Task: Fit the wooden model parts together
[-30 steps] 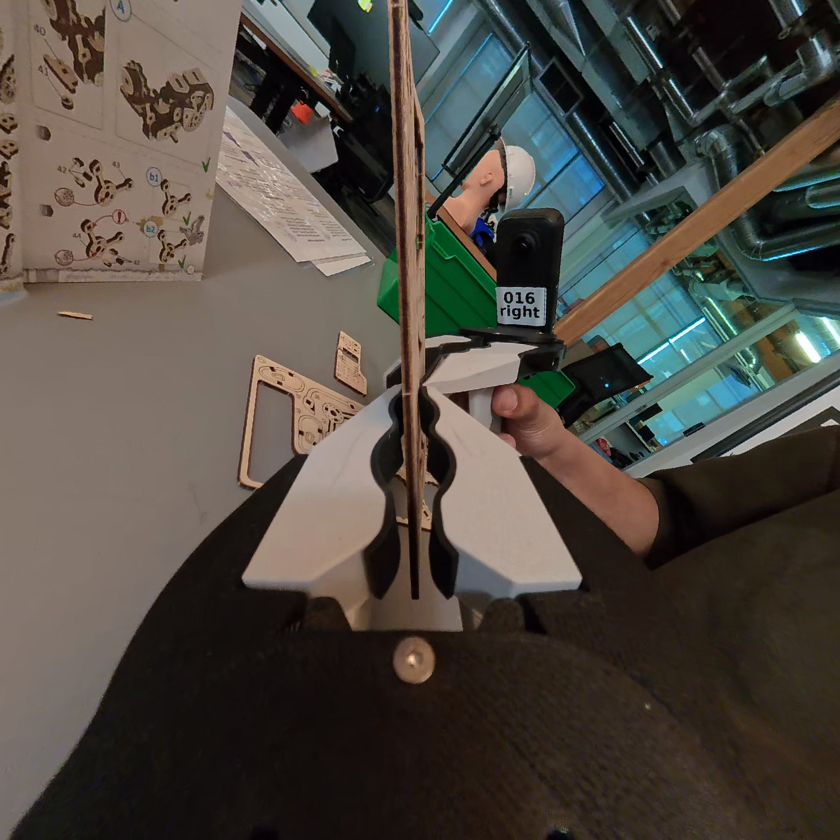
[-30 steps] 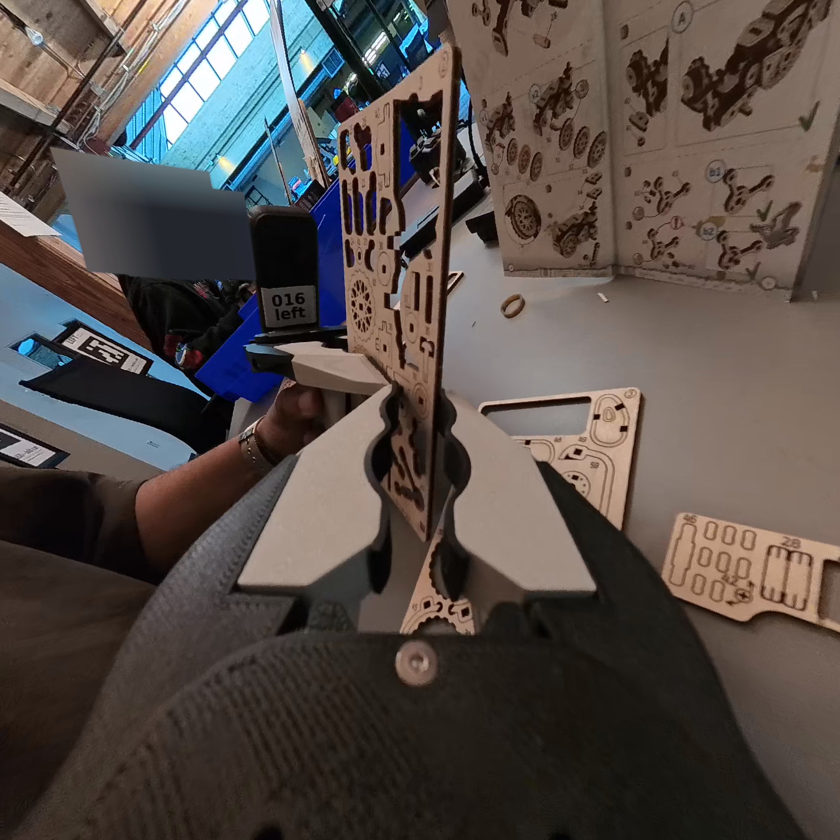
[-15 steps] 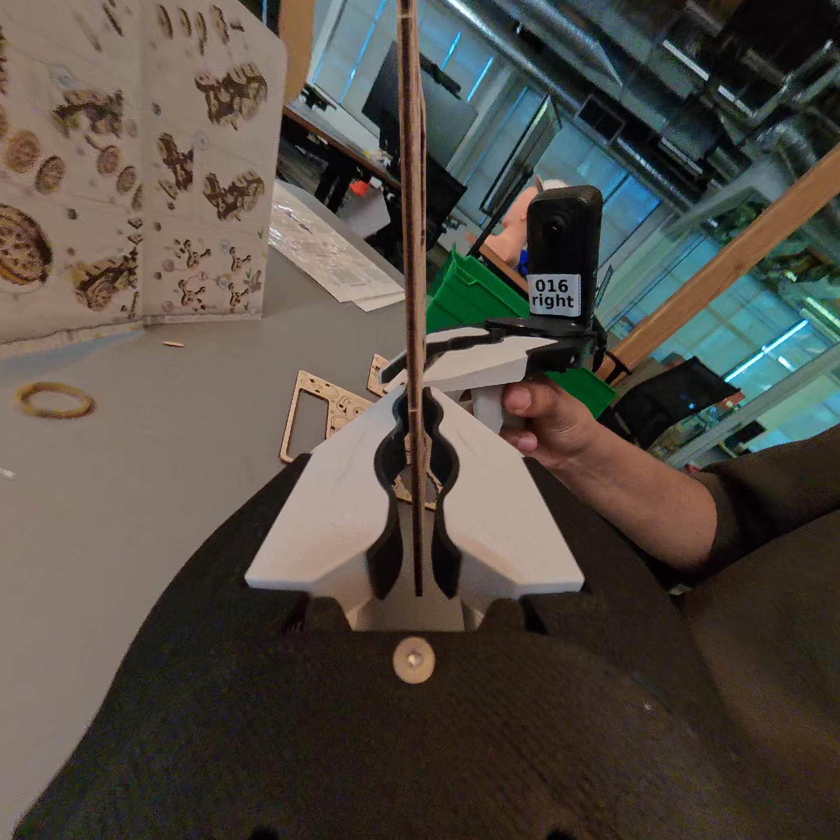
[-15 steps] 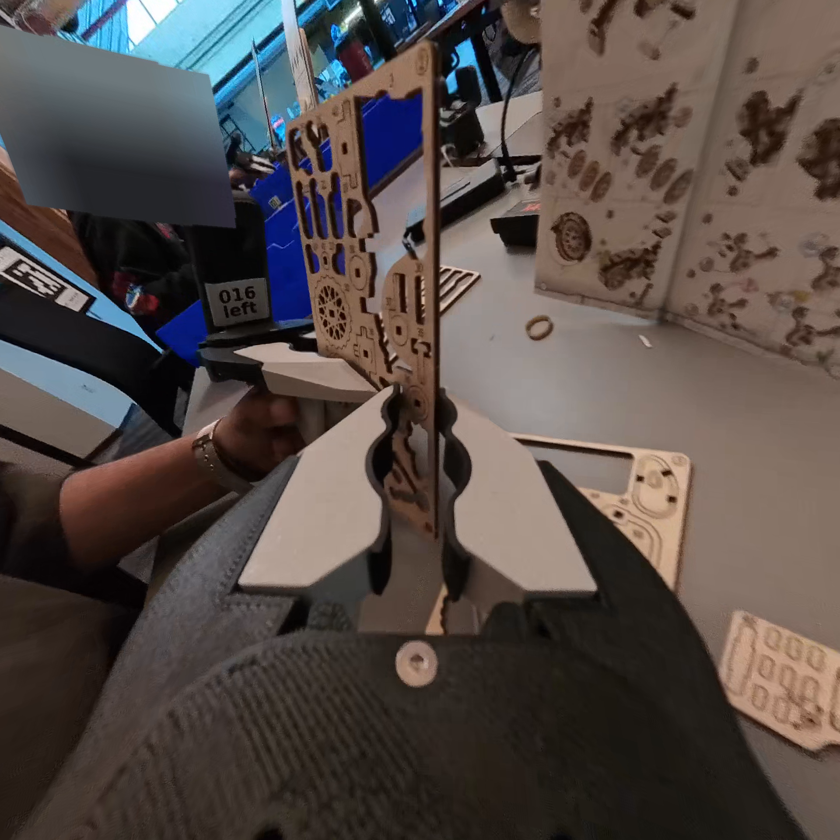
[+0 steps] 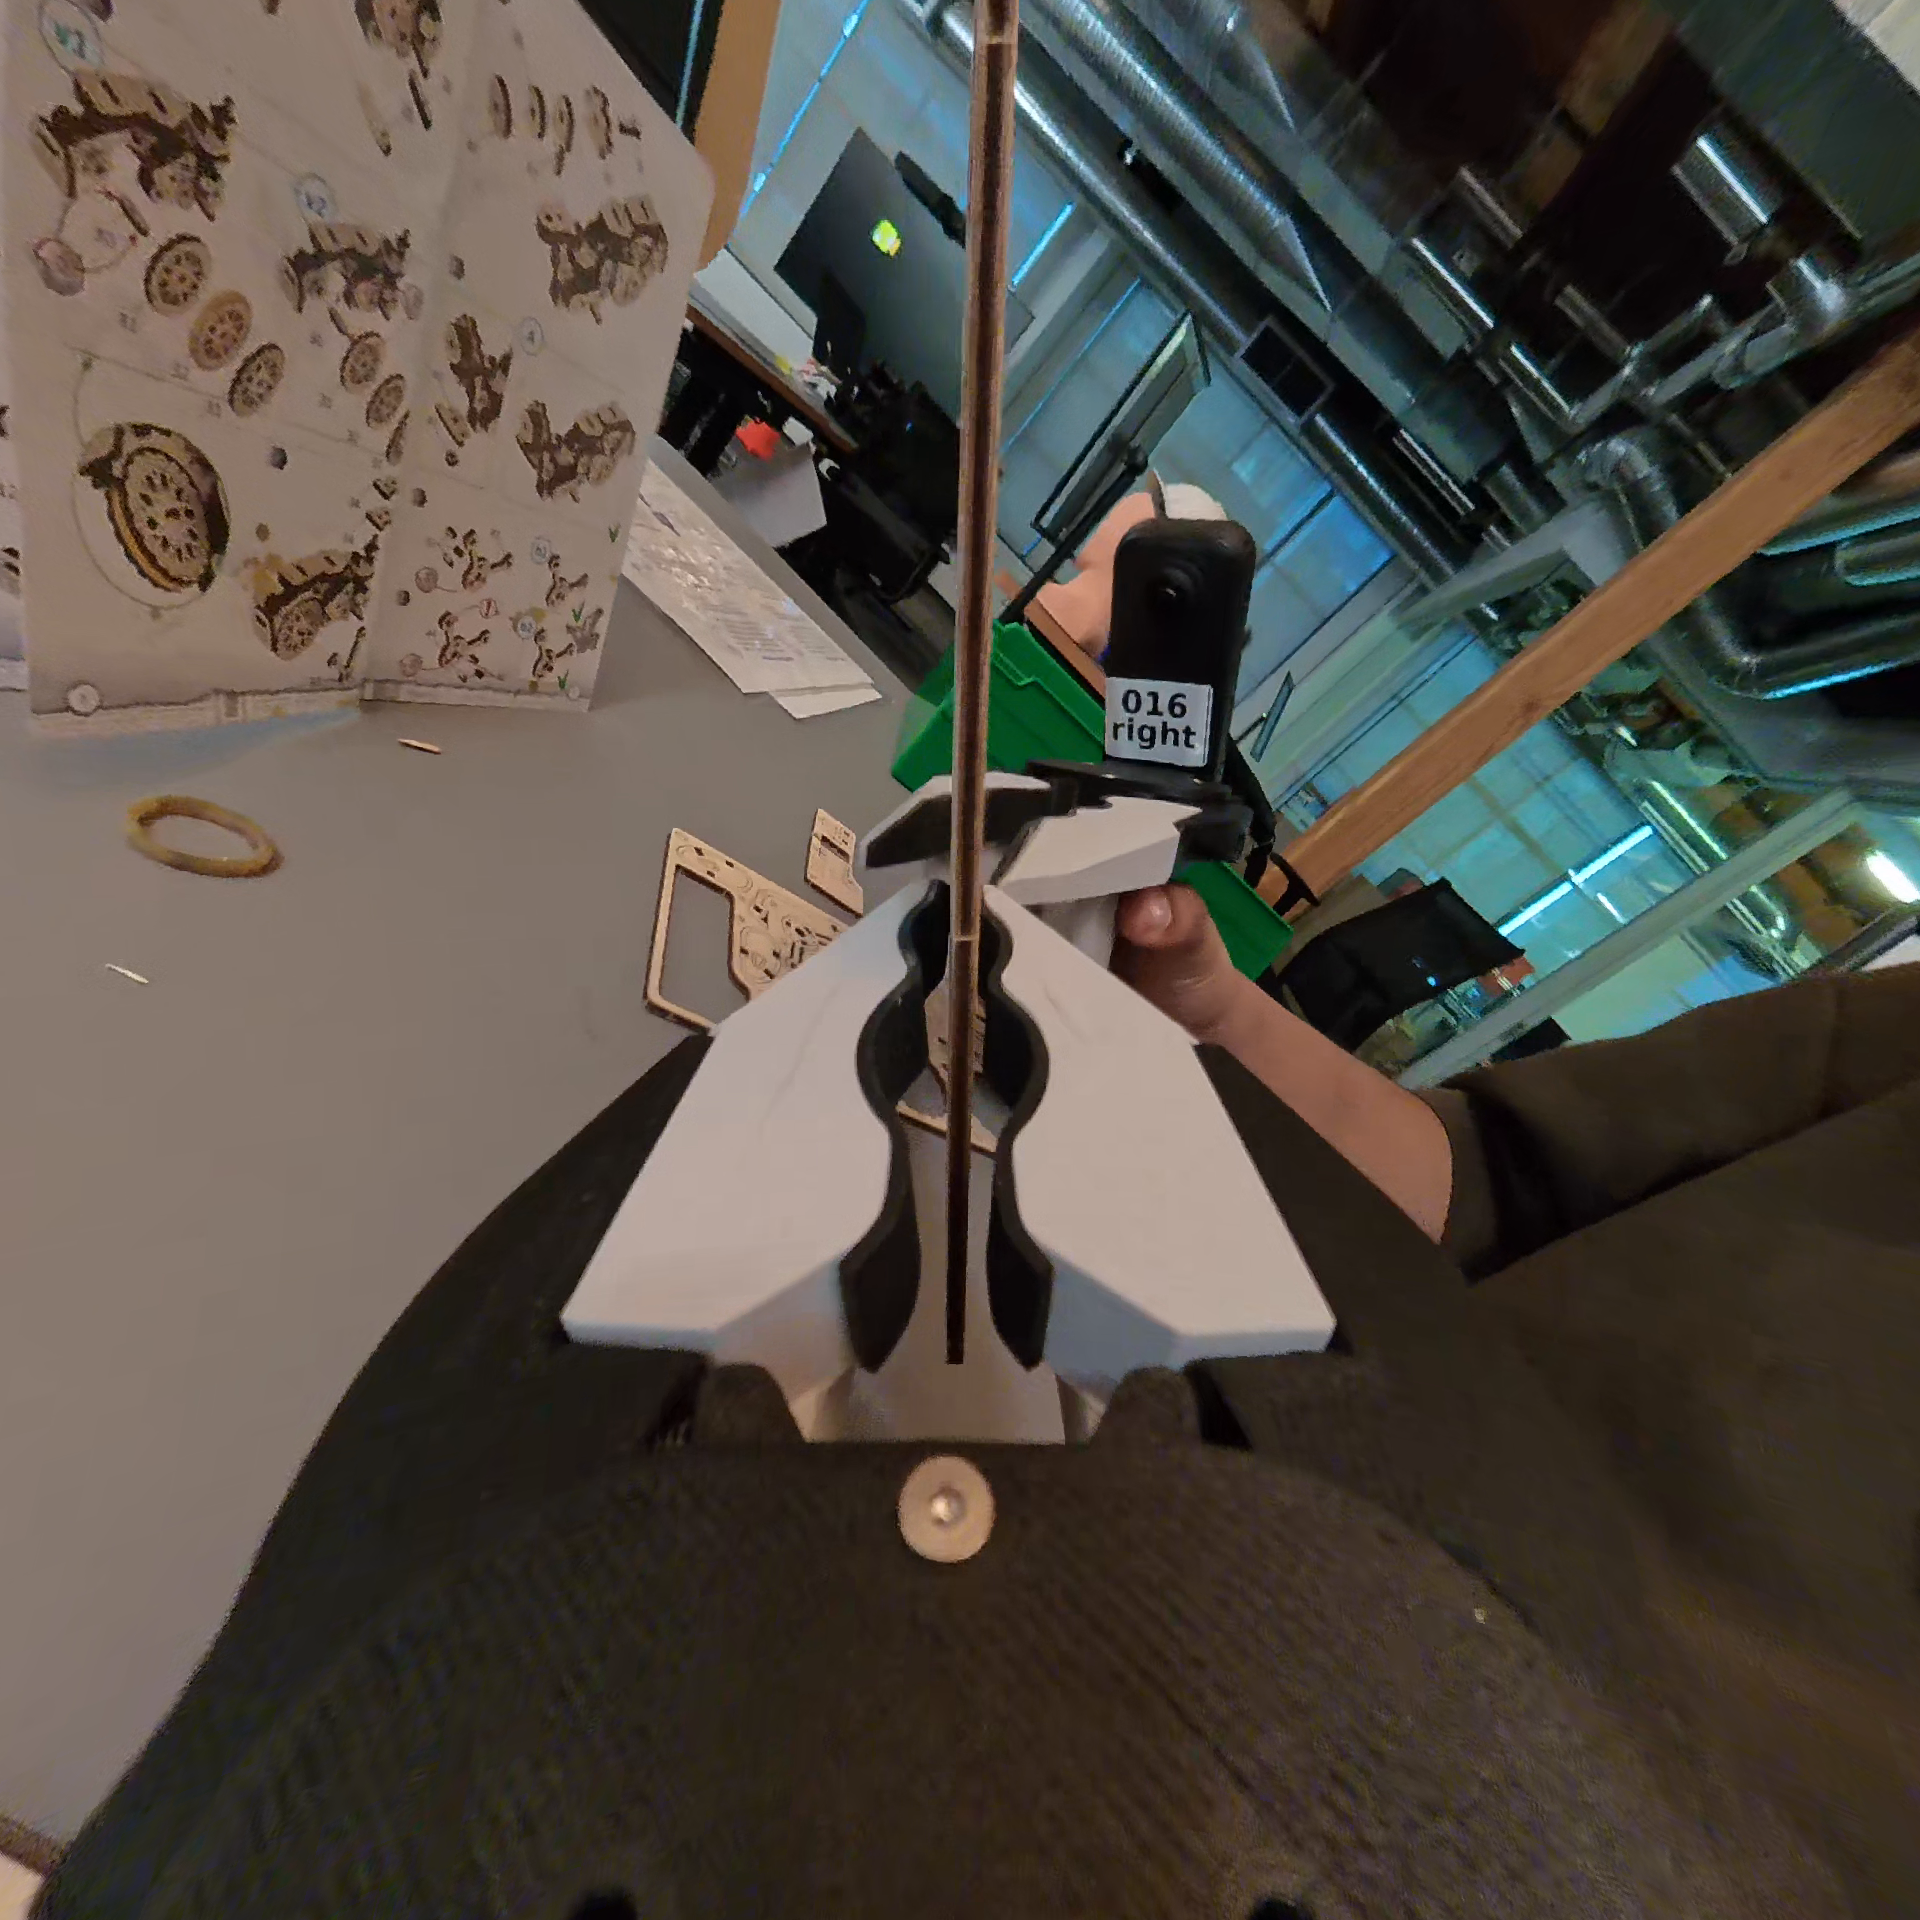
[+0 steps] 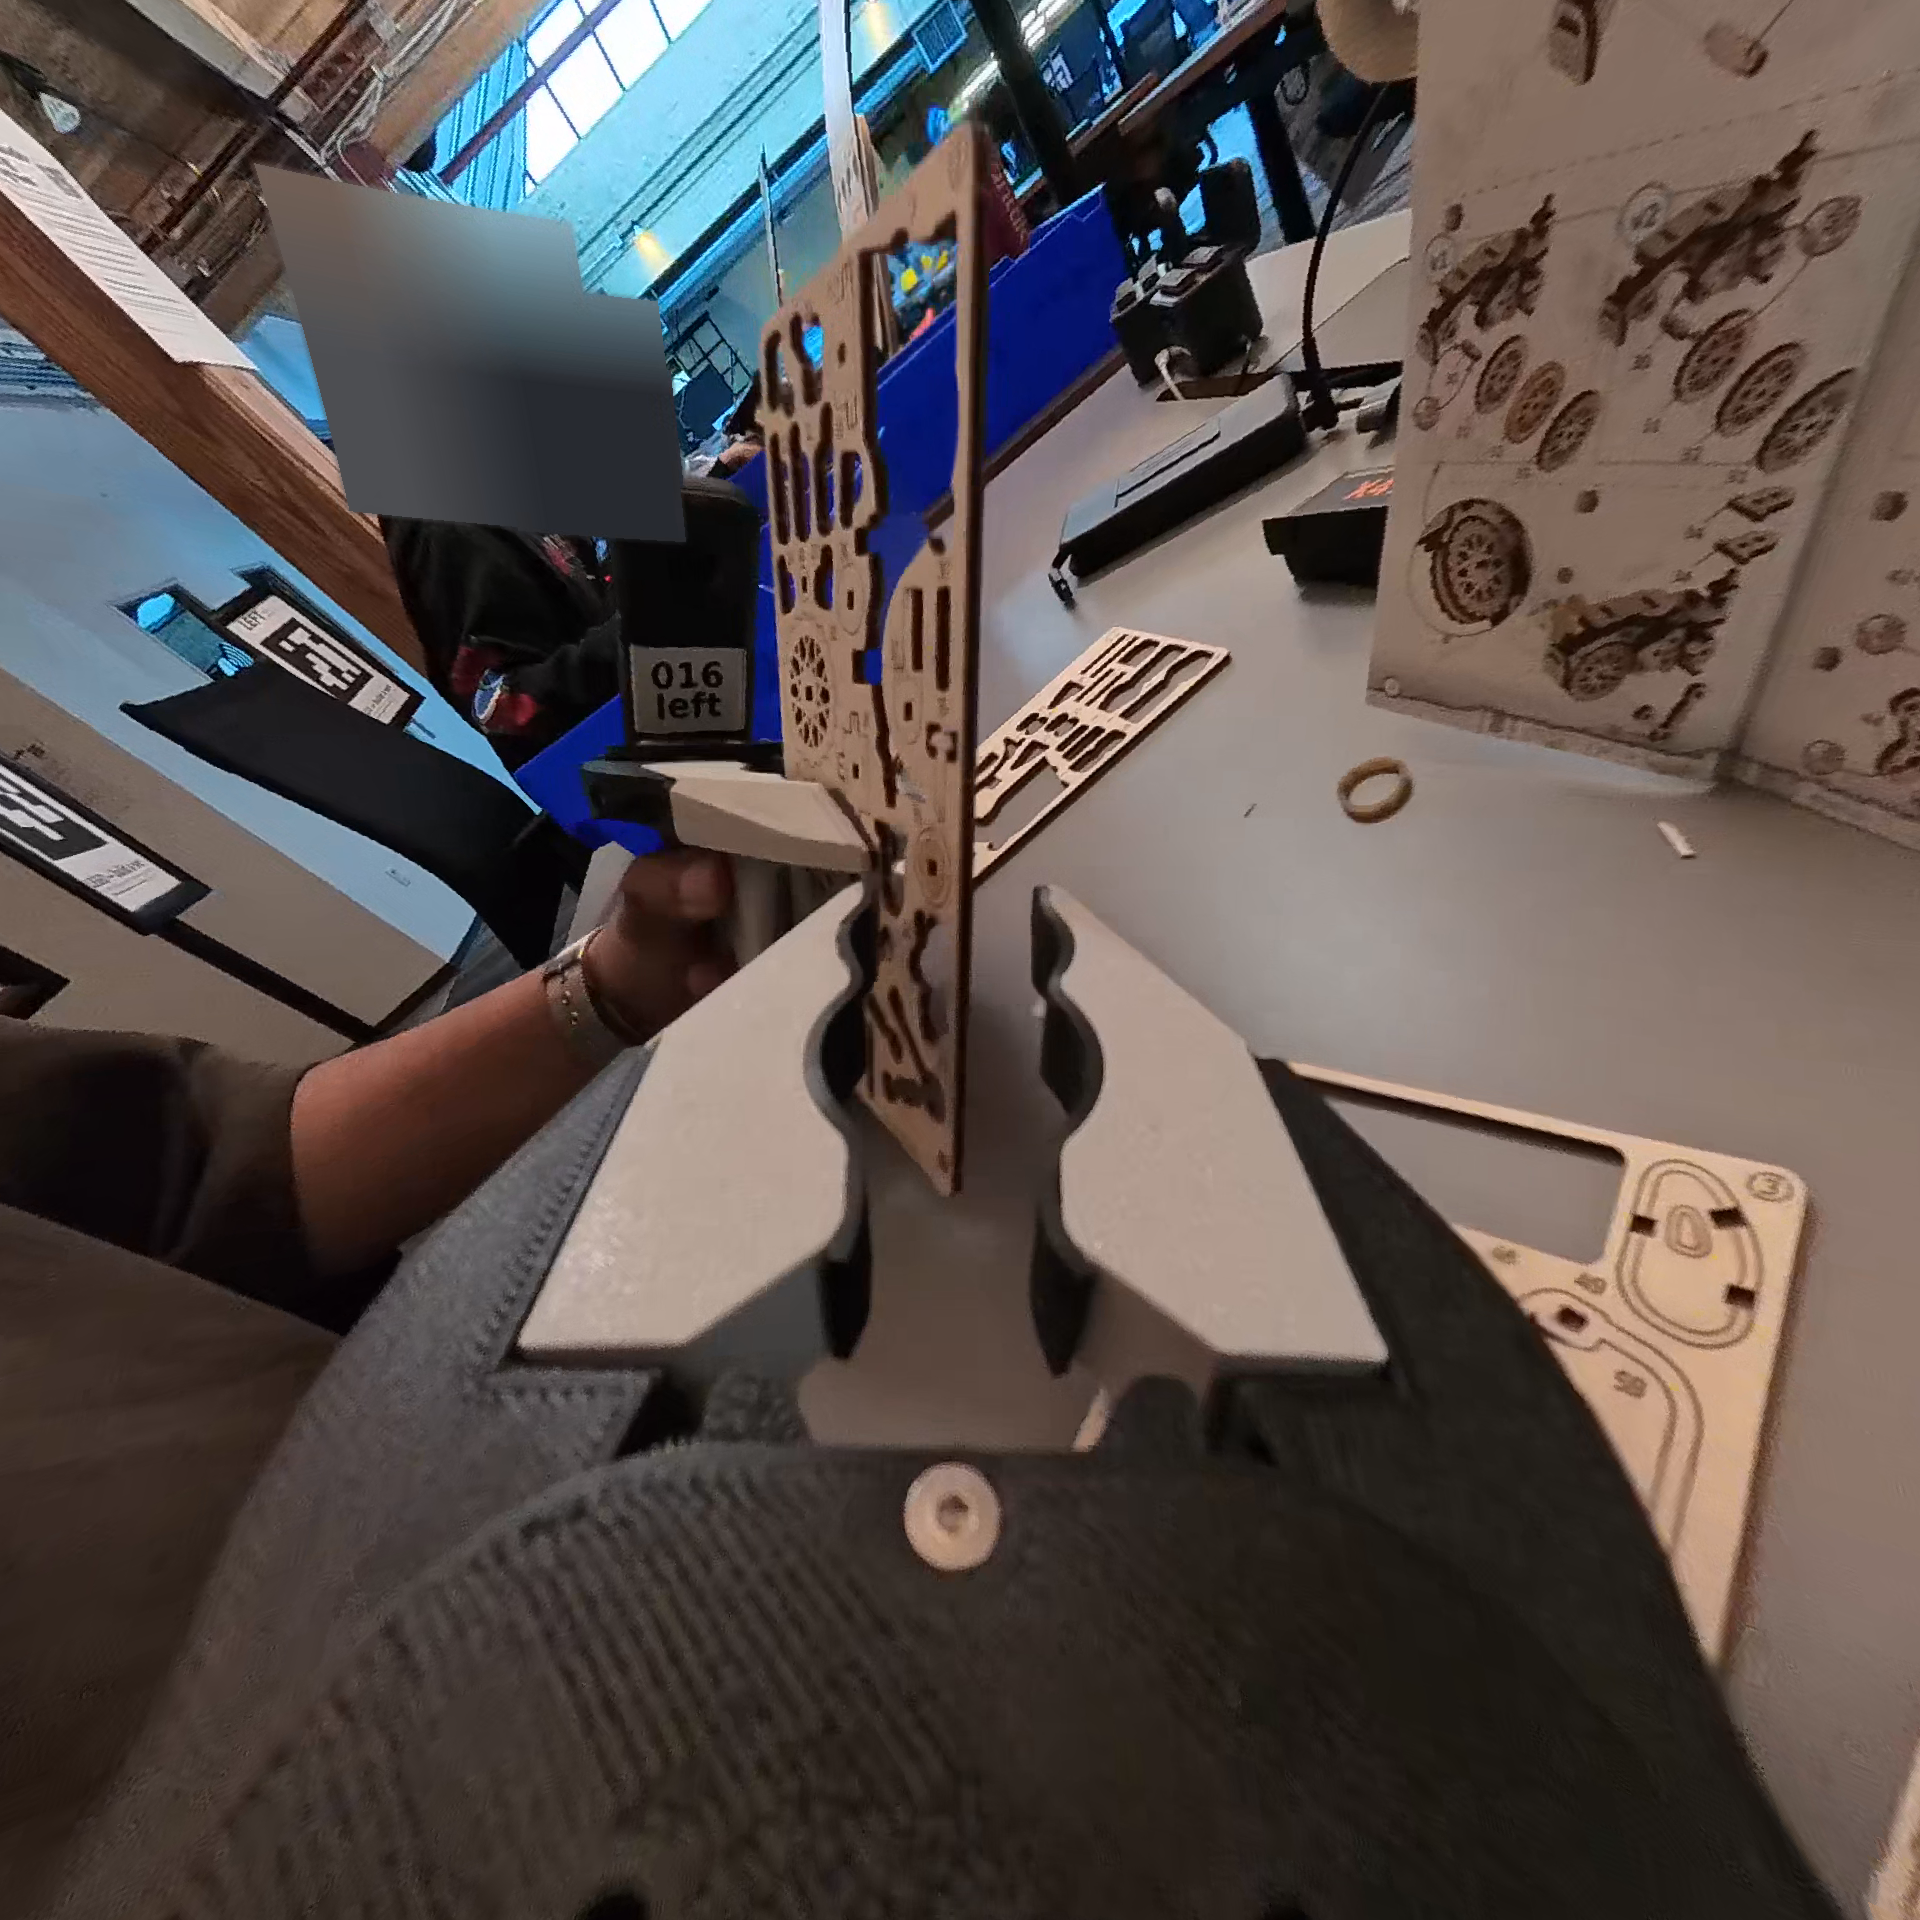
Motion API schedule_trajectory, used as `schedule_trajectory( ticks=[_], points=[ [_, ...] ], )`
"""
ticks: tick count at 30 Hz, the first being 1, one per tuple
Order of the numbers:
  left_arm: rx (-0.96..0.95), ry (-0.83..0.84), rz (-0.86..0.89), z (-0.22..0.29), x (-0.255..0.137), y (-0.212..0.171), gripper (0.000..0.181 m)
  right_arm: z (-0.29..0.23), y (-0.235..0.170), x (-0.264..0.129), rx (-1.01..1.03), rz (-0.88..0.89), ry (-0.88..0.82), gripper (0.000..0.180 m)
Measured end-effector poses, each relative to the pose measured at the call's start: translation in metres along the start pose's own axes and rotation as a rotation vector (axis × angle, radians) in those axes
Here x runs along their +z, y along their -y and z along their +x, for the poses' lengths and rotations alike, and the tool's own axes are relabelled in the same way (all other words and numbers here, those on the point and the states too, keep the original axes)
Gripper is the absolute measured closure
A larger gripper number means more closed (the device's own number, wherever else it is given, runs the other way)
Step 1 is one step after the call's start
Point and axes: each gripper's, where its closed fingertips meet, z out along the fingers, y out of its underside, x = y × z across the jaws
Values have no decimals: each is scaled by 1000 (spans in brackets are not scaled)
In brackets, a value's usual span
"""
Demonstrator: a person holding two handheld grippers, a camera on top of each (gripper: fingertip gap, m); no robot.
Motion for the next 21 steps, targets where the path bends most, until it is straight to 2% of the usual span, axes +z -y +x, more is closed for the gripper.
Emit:
schedule_trajectory(
  ticks=[4,6,10,13,15,18,21],
  points=[
    [6,-10,-62,1,-12,6,181,9,11,-11,-13,60,-34,157],
    [-38,-14,-167,2,-32,2,181,16,15,-17,0,87,-61,158],
    [-172,31,-401,0,-95,-42,181,22,12,-19,-34,66,-108,157],
    [-255,130,-435,-2,-129,-66,181,26,-4,-11,-197,-72,-202,154],
    [-351,192,-391,-1,-141,-69,181,29,-22,-1,-356,-220,-269,152],
    [-373,250,-377,3,-155,-79,179,30,-44,20,-597,-421,-316,153],
    [-359,331,-441,-2,-165,-92,167,22,-53,47,-723,-474,-290,156]
  ],
)
